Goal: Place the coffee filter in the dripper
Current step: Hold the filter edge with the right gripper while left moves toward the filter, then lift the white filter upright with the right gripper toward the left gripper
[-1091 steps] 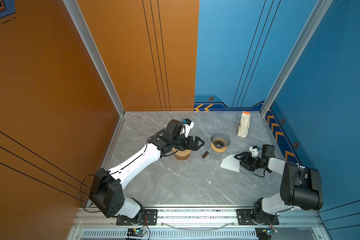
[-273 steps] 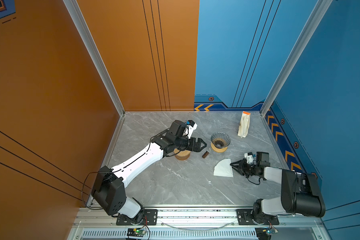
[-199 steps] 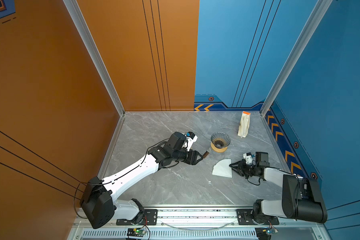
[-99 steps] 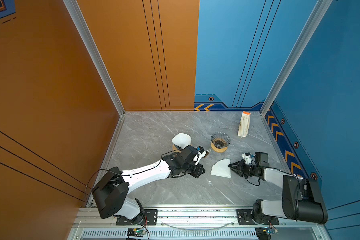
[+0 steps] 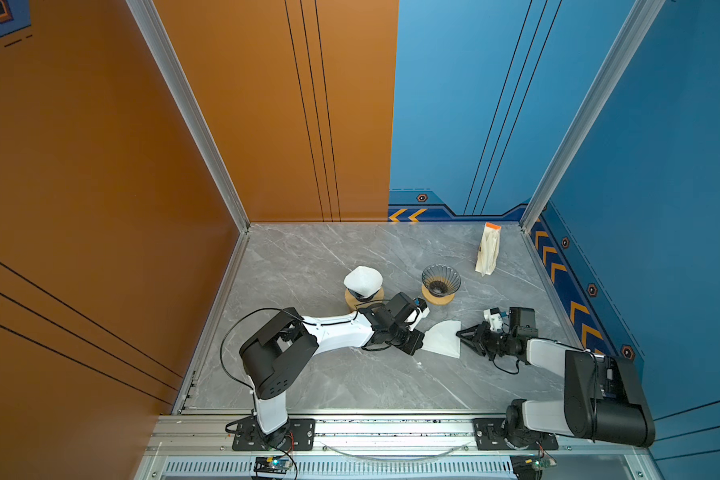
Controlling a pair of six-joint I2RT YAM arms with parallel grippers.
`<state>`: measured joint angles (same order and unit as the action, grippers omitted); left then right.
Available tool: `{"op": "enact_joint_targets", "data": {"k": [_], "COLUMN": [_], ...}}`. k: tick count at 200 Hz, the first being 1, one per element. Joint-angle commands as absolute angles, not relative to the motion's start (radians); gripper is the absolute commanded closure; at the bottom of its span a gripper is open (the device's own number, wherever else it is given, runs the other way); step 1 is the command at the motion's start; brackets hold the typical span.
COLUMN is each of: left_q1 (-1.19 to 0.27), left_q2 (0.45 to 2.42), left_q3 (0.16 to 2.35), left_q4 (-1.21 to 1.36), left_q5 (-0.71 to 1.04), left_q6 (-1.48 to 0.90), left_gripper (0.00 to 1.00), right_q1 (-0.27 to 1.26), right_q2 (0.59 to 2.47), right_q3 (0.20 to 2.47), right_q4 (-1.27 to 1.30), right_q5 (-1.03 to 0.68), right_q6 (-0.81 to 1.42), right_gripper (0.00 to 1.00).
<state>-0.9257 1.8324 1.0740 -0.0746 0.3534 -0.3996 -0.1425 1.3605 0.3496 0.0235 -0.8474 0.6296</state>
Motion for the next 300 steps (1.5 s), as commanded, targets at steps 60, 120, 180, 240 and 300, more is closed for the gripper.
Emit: {"op": "enact_joint_targets", "data": {"k": [60,120,180,240,300], "left_q1": [-0.918,-0.892,-0.884,-0.883,-0.886], "left_q2": [1.924,1.968,1.995,2.008,1.973], "left_q3": [1.105,1.106,1.098,1.098,1.088], "left_q4": [-0.074,-0.092,-0.098,-0.101,-0.109], "left_q5": [0.395,0.410,0.417,0.426,0.429], "left_q6": [-0.395,-0.402,-0.403,-0.404,-0.406], "left_gripper": [0.96,0.97,1.00,1.00,1.00], "right_q1": [-0.133,-0.127,-0.097,-0.063,-0.064], "right_q2": [1.383,1.407,1.428,1.445,1.352], "right_q3": [0.330,0.313,0.310,0.313,0.306], "right_q4": [0.076,0.135,0.165,0.209,0.163], "right_q5": [-0.886,-0.923,-0.904,-0.905,-0.860], "right_q6": [0.649,0.665,0.690,0.721,0.720], "right_gripper": [0.77,0.73,0.63,0.72,0.99]}}
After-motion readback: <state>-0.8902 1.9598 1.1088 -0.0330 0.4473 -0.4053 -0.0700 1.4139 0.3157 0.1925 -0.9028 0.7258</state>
